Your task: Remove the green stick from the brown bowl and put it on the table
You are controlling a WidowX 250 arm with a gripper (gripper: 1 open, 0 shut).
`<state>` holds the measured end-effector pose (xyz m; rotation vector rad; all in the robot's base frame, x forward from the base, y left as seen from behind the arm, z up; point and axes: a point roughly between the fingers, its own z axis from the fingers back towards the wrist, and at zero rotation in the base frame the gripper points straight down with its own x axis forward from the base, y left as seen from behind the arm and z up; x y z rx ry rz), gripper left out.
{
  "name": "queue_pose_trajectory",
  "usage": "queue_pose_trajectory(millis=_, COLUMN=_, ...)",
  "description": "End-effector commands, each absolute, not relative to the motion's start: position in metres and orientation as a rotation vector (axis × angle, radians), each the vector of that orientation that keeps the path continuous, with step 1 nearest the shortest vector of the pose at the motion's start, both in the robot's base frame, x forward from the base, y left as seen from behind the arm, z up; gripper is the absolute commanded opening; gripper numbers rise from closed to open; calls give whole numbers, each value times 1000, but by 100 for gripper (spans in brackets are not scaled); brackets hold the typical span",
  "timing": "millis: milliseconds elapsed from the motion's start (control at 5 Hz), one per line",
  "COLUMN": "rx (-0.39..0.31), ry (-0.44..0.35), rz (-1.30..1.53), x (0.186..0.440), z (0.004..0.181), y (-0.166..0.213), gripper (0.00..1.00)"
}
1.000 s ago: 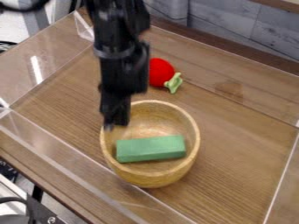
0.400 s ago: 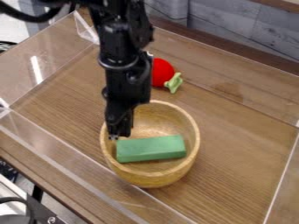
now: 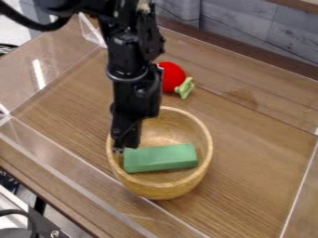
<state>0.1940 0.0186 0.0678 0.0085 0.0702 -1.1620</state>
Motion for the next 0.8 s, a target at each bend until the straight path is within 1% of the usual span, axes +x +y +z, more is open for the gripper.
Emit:
queue_pose_trajectory(millis=0, rx=48, ry=26, rz=-1223, x=204, z=93, y=23, gripper=0)
queue_pose_trajectory(millis=200, rx=57, ry=26, rz=-1231, x=209, z=95, y=26, gripper=0)
queue_pose_trajectory(millis=600, rx=58, ry=27, rz=-1272, x=213, z=84, y=36, gripper=0)
